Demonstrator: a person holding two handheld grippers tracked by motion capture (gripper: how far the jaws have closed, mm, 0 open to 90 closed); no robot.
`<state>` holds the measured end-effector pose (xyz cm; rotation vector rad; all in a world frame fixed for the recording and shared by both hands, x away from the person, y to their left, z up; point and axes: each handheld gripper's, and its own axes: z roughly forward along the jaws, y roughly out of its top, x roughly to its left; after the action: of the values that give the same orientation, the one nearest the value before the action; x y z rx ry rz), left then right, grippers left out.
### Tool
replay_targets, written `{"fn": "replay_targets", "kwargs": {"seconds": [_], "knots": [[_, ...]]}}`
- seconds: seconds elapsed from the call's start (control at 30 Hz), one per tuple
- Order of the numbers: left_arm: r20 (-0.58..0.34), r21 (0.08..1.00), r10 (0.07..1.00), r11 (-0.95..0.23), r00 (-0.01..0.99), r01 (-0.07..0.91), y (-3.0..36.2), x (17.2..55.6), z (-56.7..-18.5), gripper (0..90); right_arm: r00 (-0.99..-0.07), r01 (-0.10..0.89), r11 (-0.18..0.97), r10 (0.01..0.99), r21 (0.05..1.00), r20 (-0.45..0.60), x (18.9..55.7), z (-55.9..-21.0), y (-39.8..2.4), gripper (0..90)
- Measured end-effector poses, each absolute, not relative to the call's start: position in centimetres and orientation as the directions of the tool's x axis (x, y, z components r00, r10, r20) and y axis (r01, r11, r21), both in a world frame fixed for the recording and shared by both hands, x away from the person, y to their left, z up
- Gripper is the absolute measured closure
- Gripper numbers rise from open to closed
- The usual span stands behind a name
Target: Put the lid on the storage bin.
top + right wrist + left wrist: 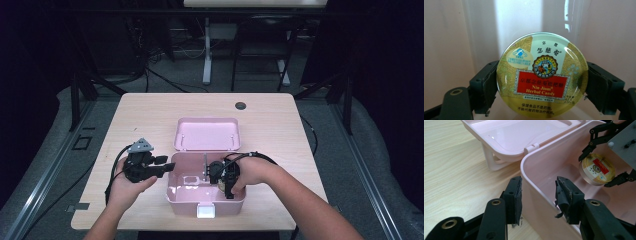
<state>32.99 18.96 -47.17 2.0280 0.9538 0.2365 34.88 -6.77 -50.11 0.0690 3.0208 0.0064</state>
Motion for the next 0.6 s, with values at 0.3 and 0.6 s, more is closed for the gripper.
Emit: {"fn": "replay_targets", "kwargs": {"seconds": [0.3, 0.6], "knots": [[-0.172, 0.771, 0.701, -0.341, 0.692, 0.537, 18.95, 32.99, -47.16, 56.5, -0.993, 0.051, 0.999, 0.052, 0.016, -0.110, 35.00, -50.49, -6.80, 19.7], [-0.170, 0.770, 0.698, -0.346, 0.695, 0.536, 18.94, 33.05, -47.23, 56.5, -0.995, 0.051, 0.999, 0.052, 0.010, -0.088, 34.98, -51.07, -6.69, 19.6]]}}
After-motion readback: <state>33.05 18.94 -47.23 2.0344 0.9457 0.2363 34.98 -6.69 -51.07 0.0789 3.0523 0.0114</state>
